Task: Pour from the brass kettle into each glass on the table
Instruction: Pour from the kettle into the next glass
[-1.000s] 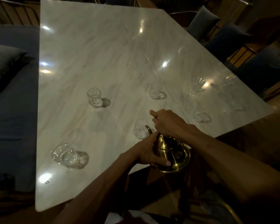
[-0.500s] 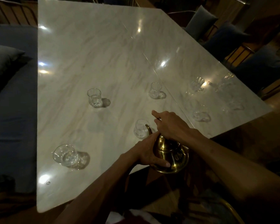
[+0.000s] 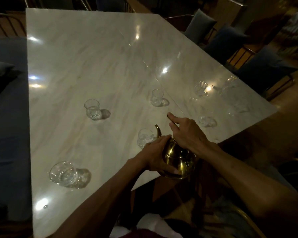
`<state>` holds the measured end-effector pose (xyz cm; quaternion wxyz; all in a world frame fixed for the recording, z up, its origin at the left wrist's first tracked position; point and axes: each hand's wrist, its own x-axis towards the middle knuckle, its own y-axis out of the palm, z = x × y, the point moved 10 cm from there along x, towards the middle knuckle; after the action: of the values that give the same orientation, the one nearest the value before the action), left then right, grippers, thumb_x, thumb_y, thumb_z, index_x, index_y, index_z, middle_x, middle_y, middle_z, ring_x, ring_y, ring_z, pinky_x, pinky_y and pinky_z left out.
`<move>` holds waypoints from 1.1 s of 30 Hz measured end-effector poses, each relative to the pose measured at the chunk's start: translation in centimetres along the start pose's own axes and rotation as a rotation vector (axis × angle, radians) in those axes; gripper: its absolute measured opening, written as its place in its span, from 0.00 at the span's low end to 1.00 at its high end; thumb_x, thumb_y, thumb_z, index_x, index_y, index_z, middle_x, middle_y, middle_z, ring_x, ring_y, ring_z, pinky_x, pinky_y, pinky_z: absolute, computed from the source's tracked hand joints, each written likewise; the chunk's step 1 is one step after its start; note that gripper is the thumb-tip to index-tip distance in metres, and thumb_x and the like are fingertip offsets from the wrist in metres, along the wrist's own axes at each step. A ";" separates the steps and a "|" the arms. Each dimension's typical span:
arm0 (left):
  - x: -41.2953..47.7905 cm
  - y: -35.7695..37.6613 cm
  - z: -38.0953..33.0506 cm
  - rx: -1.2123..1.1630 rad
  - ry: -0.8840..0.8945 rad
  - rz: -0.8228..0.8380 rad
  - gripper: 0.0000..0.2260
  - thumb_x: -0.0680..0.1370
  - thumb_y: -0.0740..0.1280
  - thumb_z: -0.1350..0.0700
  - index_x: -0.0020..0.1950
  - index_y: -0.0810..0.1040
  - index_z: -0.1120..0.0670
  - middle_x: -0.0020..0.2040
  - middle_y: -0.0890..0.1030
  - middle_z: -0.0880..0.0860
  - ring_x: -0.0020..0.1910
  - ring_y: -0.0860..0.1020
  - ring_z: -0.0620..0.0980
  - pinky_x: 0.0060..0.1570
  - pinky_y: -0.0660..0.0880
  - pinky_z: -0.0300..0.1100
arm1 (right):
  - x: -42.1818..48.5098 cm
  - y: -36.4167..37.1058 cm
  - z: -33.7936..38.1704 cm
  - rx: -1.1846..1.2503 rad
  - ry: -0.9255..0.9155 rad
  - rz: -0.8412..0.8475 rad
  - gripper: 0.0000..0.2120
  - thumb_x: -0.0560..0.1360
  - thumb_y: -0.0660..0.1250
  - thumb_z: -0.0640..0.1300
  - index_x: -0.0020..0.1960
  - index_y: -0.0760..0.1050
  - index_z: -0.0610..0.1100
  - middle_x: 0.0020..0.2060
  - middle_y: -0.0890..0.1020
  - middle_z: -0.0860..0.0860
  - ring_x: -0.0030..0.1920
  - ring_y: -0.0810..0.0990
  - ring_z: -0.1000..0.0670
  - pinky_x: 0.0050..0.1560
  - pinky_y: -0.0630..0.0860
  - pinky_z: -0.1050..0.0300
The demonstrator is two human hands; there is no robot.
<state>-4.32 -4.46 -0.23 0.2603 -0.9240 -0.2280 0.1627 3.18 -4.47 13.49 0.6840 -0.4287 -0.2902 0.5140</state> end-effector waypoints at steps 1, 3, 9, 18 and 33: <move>0.4 -0.4 -0.5 0.007 0.003 0.000 0.62 0.57 0.74 0.26 0.85 0.54 0.46 0.81 0.66 0.49 0.78 0.69 0.54 0.76 0.68 0.61 | 0.4 -0.5 -0.2 0.001 -0.001 -0.017 0.21 0.81 0.58 0.48 0.74 0.65 0.53 0.62 0.79 0.44 0.41 0.81 0.51 0.45 0.73 0.63; 1.5 -1.2 -1.3 0.024 0.007 -0.003 0.62 0.57 0.74 0.26 0.85 0.54 0.46 0.82 0.66 0.48 0.78 0.69 0.53 0.76 0.68 0.62 | 1.3 -1.7 -0.8 0.003 0.002 -0.050 0.21 0.81 0.58 0.49 0.74 0.65 0.53 0.62 0.80 0.44 0.31 0.71 0.59 0.39 0.71 0.63; 5.8 -3.4 -3.1 0.060 0.013 0.002 0.62 0.58 0.75 0.28 0.85 0.53 0.46 0.81 0.67 0.49 0.78 0.70 0.54 0.76 0.67 0.62 | 5.2 -4.5 -2.0 0.004 -0.014 -0.066 0.21 0.82 0.58 0.48 0.74 0.66 0.52 0.62 0.80 0.44 0.35 0.76 0.57 0.42 0.70 0.62; 14.3 -6.6 -2.9 0.013 -0.045 -0.044 0.57 0.58 0.77 0.30 0.82 0.57 0.42 0.78 0.71 0.47 0.73 0.74 0.53 0.73 0.73 0.60 | 13.7 -6.4 -3.8 -0.055 -0.092 0.018 0.22 0.81 0.59 0.46 0.75 0.64 0.50 0.70 0.72 0.44 0.58 0.80 0.46 0.58 0.76 0.55; 25.2 -10.0 0.5 -0.108 -0.134 -0.152 0.53 0.66 0.85 0.44 0.83 0.57 0.42 0.78 0.71 0.48 0.76 0.72 0.53 0.74 0.73 0.53 | 26.3 -5.1 -6.2 -0.113 -0.194 0.176 0.22 0.82 0.57 0.46 0.75 0.63 0.49 0.69 0.73 0.44 0.66 0.74 0.45 0.63 0.70 0.56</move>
<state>13.31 16.12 0.30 0.2060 -0.9038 -0.3226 0.1913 18.68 18.25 13.94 0.5797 -0.4387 -0.3450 0.5938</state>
